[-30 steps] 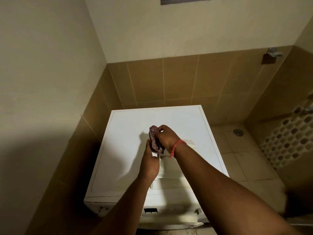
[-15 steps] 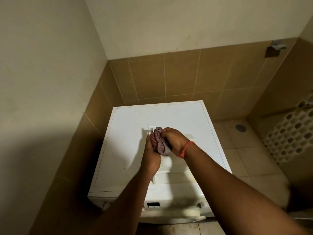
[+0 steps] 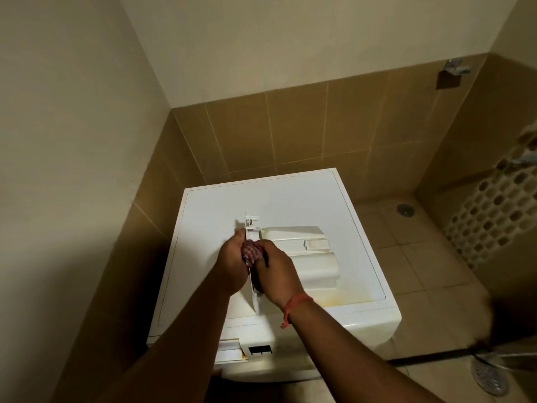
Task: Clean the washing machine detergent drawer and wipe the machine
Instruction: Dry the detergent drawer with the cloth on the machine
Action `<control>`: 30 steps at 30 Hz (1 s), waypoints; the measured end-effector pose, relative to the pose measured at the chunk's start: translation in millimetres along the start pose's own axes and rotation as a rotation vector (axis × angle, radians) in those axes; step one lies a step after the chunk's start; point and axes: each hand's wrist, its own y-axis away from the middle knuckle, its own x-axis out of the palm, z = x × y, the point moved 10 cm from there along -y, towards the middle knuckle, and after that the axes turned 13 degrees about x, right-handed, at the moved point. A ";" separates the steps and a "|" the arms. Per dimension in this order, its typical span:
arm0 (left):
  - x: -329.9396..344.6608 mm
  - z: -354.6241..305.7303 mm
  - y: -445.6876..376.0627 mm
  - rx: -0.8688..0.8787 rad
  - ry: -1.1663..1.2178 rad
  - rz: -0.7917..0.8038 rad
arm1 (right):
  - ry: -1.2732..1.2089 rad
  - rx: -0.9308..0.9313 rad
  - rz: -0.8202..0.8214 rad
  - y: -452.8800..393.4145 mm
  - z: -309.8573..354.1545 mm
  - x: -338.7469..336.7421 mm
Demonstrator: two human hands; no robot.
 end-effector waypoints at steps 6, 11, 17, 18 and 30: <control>4.2 -1.5 1.7 -0.135 -0.156 0.072 | 0.257 0.032 0.189 -12.6 6.7 6.1; 0.5 1.2 -18.9 -0.099 -0.391 0.086 | 0.270 0.012 0.347 -3.4 5.0 -5.2; -1.5 0.8 -24.1 -0.049 -0.395 0.079 | 0.328 -0.225 0.273 14.9 4.3 7.2; -1.3 1.9 -24.0 -0.052 -0.372 0.077 | 0.343 -0.262 0.271 22.5 -1.1 8.6; 3.7 12.1 -25.4 -0.080 -0.345 0.098 | 0.290 -0.327 0.134 48.9 -26.7 3.2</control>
